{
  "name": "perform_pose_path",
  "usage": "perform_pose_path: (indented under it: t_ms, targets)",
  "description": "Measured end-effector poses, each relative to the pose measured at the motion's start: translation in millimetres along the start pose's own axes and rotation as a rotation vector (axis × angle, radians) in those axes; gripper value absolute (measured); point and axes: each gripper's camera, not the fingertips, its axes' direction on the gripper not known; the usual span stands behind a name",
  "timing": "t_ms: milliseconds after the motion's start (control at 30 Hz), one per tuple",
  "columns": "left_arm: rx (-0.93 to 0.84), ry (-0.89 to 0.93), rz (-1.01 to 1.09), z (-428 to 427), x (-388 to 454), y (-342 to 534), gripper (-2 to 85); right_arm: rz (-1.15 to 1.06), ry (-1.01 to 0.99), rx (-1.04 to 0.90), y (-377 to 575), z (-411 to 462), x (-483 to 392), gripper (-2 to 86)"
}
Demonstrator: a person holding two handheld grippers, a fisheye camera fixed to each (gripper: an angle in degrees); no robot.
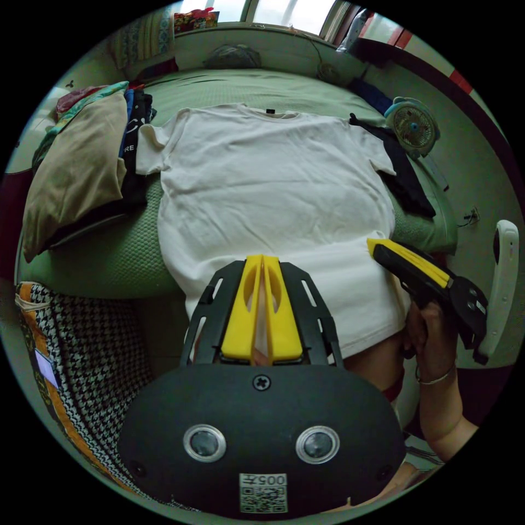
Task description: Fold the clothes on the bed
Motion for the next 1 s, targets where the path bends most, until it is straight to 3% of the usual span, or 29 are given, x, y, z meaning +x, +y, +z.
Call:
perform_pose_path:
  t_ms: [1000]
  targets:
    - [-0.002,-0.009,0.0,8,-21,-20,-0.6,-0.002,-0.003,-0.002,-33,8,-17,-1.0]
